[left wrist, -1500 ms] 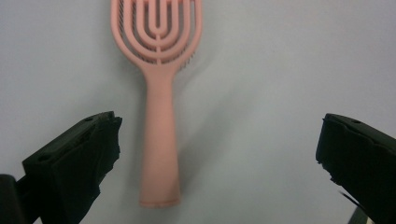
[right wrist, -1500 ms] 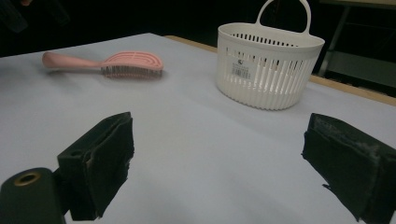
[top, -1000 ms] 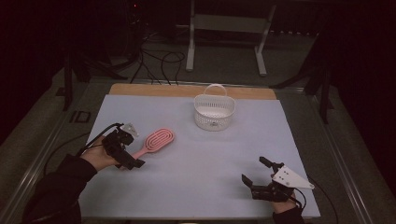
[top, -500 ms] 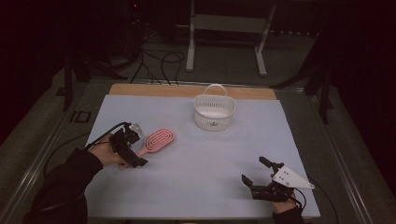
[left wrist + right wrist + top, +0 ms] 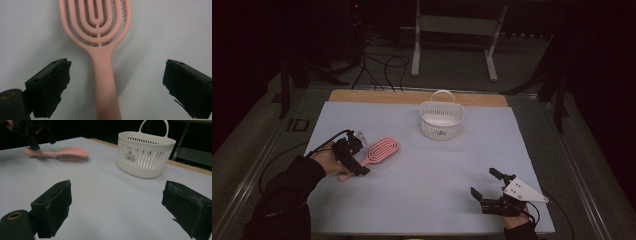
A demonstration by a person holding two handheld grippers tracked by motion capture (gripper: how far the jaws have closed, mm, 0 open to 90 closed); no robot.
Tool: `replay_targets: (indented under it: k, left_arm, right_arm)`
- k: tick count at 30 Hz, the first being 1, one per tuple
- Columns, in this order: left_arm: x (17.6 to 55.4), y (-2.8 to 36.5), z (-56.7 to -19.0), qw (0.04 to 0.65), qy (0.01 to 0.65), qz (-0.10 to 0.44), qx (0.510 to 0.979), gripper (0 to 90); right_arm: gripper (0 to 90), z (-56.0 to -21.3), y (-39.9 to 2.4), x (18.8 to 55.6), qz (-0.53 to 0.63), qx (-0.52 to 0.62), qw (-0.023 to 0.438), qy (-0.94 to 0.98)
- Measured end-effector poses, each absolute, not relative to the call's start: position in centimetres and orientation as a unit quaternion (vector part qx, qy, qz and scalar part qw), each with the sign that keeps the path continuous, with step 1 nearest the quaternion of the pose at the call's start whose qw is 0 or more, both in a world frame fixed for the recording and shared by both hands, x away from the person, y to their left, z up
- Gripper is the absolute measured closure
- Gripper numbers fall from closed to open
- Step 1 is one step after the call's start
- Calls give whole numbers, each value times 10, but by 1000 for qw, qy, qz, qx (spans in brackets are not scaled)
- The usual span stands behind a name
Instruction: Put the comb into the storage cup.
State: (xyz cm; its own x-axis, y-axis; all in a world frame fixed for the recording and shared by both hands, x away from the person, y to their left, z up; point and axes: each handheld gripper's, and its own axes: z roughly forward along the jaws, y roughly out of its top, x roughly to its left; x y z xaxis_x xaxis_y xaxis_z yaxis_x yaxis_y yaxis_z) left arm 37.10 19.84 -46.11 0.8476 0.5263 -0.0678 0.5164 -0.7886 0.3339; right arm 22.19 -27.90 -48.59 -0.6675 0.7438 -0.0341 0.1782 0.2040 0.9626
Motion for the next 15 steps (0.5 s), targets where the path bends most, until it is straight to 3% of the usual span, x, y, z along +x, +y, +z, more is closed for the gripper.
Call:
replay_targets:
  k: [15]
  left_arm:
    - [379, 198, -472, 150, 281, 10, 948, 264]
  right_arm:
    - [86, -487, -279, 222, 546, 316, 256, 732]
